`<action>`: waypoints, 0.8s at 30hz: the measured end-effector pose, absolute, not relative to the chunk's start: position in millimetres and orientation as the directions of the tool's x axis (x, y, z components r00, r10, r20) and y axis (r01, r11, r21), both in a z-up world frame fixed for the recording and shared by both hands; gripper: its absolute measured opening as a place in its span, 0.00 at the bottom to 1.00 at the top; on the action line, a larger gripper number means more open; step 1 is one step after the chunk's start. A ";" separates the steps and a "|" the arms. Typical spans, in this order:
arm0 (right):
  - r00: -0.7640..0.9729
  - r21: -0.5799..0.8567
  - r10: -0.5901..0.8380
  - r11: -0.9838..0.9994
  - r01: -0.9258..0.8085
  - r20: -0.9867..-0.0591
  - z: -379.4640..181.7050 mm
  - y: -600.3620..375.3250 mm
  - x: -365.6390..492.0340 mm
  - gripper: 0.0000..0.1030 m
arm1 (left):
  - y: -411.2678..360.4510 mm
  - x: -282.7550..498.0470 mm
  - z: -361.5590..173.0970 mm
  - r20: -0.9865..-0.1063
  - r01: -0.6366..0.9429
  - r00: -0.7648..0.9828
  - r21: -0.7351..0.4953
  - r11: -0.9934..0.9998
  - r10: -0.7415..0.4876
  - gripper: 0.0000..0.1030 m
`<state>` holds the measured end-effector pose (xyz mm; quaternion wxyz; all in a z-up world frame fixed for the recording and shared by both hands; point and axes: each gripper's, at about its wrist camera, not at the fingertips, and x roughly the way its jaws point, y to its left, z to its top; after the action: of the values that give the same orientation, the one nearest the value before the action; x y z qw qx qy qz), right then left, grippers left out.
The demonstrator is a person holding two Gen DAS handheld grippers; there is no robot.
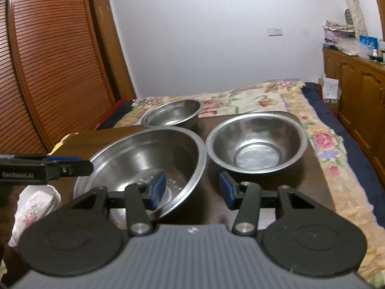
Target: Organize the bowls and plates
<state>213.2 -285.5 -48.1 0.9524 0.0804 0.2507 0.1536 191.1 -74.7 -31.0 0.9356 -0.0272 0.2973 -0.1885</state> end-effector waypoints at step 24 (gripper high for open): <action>0.822 0.197 0.282 0.958 -0.210 -0.494 -52.5 -270.6 218.1 0.26 | -69.2 193.7 -42.2 -0.566 0.368 0.710 -0.211 0.906 -0.420 0.27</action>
<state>218.1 -270.6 -52.5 0.9522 0.0668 0.2686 0.1293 193.7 -69.2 -42.2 0.9237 -0.0415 0.3157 -0.2132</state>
